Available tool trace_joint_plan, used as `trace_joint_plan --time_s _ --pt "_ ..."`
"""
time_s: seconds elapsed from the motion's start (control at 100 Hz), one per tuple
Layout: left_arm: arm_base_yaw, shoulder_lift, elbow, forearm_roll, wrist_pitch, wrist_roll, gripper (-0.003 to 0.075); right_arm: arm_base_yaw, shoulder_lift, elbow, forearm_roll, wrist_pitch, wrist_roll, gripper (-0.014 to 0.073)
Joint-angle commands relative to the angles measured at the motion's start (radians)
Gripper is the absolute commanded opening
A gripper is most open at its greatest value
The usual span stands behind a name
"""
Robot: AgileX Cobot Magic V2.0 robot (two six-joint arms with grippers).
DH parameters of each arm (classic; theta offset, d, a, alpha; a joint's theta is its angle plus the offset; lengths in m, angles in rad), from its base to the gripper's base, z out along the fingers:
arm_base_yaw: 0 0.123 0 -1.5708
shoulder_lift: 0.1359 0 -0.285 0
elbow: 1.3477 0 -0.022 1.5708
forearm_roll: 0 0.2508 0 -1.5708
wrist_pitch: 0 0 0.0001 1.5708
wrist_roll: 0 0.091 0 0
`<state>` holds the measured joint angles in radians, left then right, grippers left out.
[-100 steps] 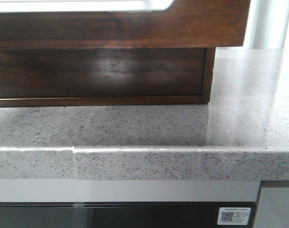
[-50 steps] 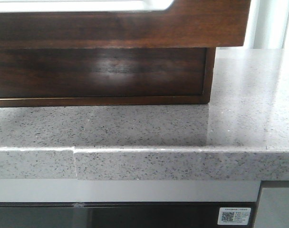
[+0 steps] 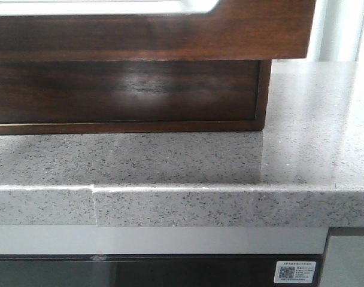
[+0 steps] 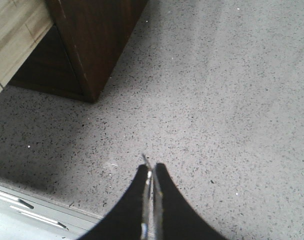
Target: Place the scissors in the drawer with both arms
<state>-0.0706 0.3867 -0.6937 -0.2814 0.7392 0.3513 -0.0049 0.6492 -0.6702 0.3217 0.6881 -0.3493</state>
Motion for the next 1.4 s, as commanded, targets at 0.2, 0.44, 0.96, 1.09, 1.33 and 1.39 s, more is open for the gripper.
trace_joint_plan --time_s 0.2,0.44,0.96,1.09,1.33,1.39 --pt "-0.007 -0.082 0.018 -0.015 -0.093 -0.011 -0.0020 -0.007 -0.004 -0.025 0.002 -0.066 0.000 -0.0069" --pt "-0.007 -0.271 0.317 0.171 -0.284 -0.141 -0.0020 -0.007 -0.004 -0.025 0.002 -0.066 0.000 -0.0069" --pt "-0.007 -0.422 0.723 0.213 -0.806 -0.274 -0.0020 -0.007 -0.004 -0.025 0.002 -0.070 0.000 -0.0069" --pt "-0.007 -0.422 0.723 0.213 -0.804 -0.274 -0.0020 -0.007 -0.004 -0.025 0.002 -0.072 0.000 -0.0069" --pt "-0.007 -0.422 0.723 0.213 -0.804 -0.274 -0.0020 -0.007 -0.004 -0.025 0.002 -0.072 0.000 -0.0069" --pt "-0.007 -0.422 0.723 0.213 -0.804 -0.274 -0.0020 -0.007 -0.004 -0.025 0.002 -0.072 0.000 -0.0069"
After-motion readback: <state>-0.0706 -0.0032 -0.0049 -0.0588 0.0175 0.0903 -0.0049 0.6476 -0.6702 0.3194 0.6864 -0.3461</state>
